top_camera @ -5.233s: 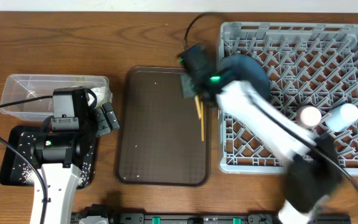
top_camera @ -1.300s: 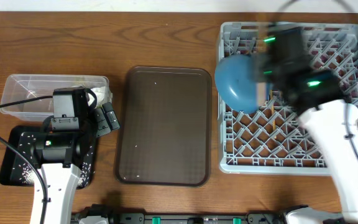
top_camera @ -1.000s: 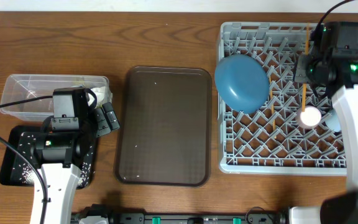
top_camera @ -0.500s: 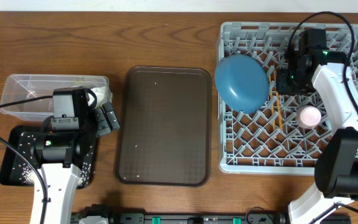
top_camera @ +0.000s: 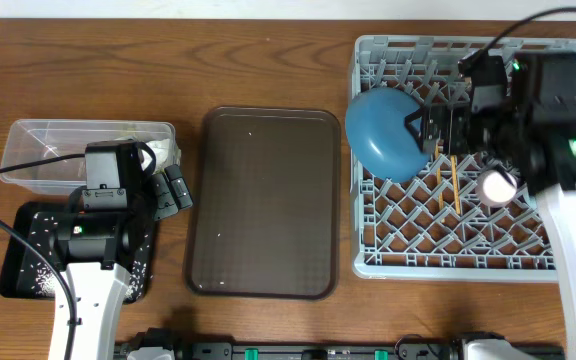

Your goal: Sort waste into correct bins and load items into the dishwasher rack

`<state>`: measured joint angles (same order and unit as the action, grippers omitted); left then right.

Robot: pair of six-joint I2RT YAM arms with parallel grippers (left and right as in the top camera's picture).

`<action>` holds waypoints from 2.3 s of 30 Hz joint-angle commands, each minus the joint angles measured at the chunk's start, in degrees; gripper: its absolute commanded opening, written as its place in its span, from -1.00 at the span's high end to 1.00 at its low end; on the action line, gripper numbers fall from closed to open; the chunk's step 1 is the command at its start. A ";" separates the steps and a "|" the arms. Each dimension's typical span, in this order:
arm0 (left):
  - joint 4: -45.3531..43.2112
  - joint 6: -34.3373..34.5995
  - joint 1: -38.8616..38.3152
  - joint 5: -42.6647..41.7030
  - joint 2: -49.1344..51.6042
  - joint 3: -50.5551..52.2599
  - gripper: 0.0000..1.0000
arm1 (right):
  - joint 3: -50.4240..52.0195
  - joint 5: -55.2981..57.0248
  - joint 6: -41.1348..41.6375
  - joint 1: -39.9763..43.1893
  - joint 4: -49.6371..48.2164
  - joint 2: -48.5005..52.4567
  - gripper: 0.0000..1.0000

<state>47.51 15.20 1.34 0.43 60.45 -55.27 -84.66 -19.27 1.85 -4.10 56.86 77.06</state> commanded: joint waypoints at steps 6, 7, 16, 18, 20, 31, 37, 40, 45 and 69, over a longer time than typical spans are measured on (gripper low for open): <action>0.04 0.07 0.24 0.68 0.13 -0.46 -0.95 | -0.74 0.66 -2.93 -2.67 5.03 -12.96 -0.98; 0.04 0.09 0.24 0.70 0.13 -0.46 -0.95 | -0.74 3.17 -3.02 -2.67 5.42 -14.64 -0.99; 0.04 0.07 0.24 0.70 0.13 -0.46 -0.95 | 2.84 21.38 -3.02 -2.45 5.38 -26.51 -0.98; 0.04 0.07 0.24 0.70 0.13 -0.46 -0.95 | 6.99 22.27 -3.50 -1.64 1.20 -29.86 -0.99; 0.04 0.07 0.24 0.68 0.13 -0.46 -0.96 | 13.68 22.05 -5.20 -0.66 -5.86 -33.83 -0.99; 0.04 0.07 0.24 0.70 0.13 -0.46 -0.95 | 51.60 22.05 -5.14 0.07 -27.63 -56.78 -0.98; 0.04 0.09 0.24 0.68 0.13 -0.46 -0.96 | 66.34 20.57 -4.66 1.60 -38.75 -68.89 -0.98; 0.02 0.07 0.24 0.70 0.13 -0.46 -0.96 | 72.04 20.28 -4.44 1.79 -42.86 -73.79 -0.98; 0.04 0.07 0.24 0.70 0.13 -0.46 -0.95 | 79.21 20.33 -4.48 1.79 -51.43 -76.70 -0.99; 0.02 0.07 0.24 0.70 0.13 -0.46 -0.95 | 84.35 20.33 -4.48 1.79 -52.72 -76.56 -0.98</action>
<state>47.53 15.20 1.34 0.43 60.45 -55.27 -0.38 1.19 -2.37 -2.74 3.90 0.73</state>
